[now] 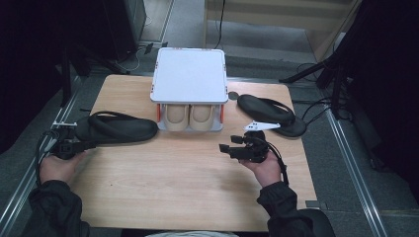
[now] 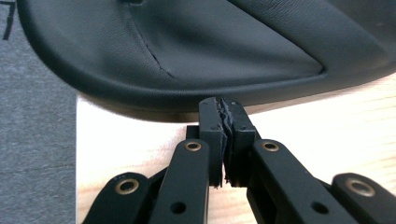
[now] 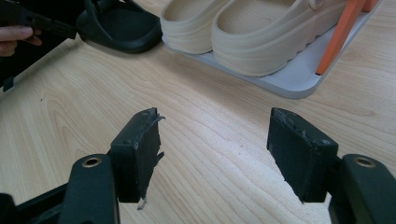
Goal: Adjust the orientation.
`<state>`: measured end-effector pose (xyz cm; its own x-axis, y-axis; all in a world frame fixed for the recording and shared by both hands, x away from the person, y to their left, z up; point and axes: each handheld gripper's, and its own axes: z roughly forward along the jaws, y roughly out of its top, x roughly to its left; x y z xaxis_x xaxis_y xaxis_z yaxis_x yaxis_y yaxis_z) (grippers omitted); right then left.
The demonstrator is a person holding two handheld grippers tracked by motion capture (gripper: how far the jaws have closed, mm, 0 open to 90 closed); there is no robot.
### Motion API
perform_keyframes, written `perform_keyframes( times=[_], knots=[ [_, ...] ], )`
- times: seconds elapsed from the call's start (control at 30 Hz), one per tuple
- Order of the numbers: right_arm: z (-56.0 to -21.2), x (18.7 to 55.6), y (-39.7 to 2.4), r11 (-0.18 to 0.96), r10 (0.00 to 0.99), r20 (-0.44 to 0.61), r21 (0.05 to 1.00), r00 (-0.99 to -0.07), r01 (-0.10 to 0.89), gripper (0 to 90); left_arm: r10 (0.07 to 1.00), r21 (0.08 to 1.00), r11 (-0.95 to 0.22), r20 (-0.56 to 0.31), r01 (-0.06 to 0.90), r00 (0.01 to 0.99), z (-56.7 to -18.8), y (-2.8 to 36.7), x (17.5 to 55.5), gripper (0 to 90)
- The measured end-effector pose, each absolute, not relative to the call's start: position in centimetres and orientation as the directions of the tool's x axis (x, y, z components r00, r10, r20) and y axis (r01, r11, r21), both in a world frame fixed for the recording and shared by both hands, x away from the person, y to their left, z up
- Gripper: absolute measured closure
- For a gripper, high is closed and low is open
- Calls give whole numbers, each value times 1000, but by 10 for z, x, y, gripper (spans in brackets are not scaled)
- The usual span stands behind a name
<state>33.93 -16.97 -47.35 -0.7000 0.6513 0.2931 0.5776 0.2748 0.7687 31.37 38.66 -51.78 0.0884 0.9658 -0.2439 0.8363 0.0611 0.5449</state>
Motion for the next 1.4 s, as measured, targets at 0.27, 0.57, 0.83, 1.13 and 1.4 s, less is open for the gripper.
perform_keyframes(
  times=[0.27, 0.57, 0.83, 1.13, 1.4],
  knots=[
    [-473, 338, -171, 274, 657, 292, 767, -695, 581, 351, 975, 553, 74, -215, 830, 56, -518, 389, 333, 879],
    [-474, 333, -174, 267, 667, 293, 764, -684, 588, 354, 973, 559, 102, -227, 823, 34, -519, 395, 366, 879],
    [-476, 326, -179, 260, 676, 291, 766, -677, 588, 355, 968, 584, 140, -251, 799, 14, -522, 398, 396, 875],
    [-478, 314, -187, 238, 700, 293, 764, -651, 599, 357, 974, 586, 128, -226, 800, 11, -521, 394, 420, 877],
    [-479, 307, -196, 219, 722, 294, 762, -627, 610, 357, 966, 587, 136, -258, 798, 25, -514, 394, 427, 885]
  ],
)
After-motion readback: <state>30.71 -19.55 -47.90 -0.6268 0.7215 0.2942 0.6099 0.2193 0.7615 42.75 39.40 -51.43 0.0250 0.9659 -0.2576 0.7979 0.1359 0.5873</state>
